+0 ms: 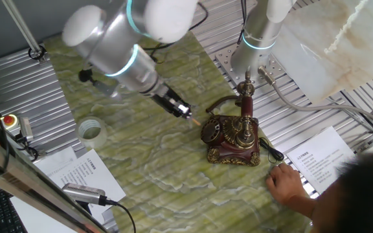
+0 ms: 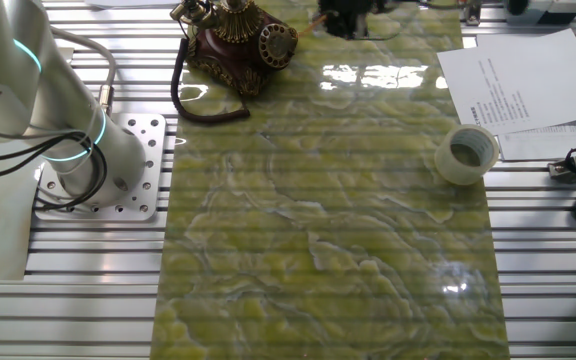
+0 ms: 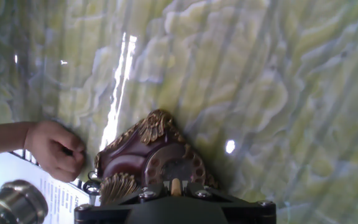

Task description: Dial a number on an old rotary phone

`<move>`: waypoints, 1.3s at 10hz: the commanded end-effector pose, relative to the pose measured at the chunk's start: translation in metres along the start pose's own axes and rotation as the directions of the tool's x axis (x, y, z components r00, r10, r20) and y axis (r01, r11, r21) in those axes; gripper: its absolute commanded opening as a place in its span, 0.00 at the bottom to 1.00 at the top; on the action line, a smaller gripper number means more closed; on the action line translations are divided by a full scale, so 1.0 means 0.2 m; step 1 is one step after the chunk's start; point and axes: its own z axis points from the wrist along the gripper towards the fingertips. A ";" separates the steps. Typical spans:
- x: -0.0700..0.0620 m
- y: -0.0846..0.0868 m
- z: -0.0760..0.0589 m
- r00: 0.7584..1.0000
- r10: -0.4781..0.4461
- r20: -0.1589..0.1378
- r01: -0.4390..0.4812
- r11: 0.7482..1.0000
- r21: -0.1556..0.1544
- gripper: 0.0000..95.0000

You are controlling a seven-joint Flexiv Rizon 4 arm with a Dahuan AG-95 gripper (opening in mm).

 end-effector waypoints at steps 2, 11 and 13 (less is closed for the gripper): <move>0.01 0.00 0.02 0.996 -0.075 -0.055 0.073 0.996 -0.045 0.00; 0.06 0.10 0.13 0.993 -0.072 -0.099 0.067 0.997 -0.049 0.00; 0.08 0.09 0.15 0.992 -0.084 -0.096 0.078 0.995 -0.056 0.00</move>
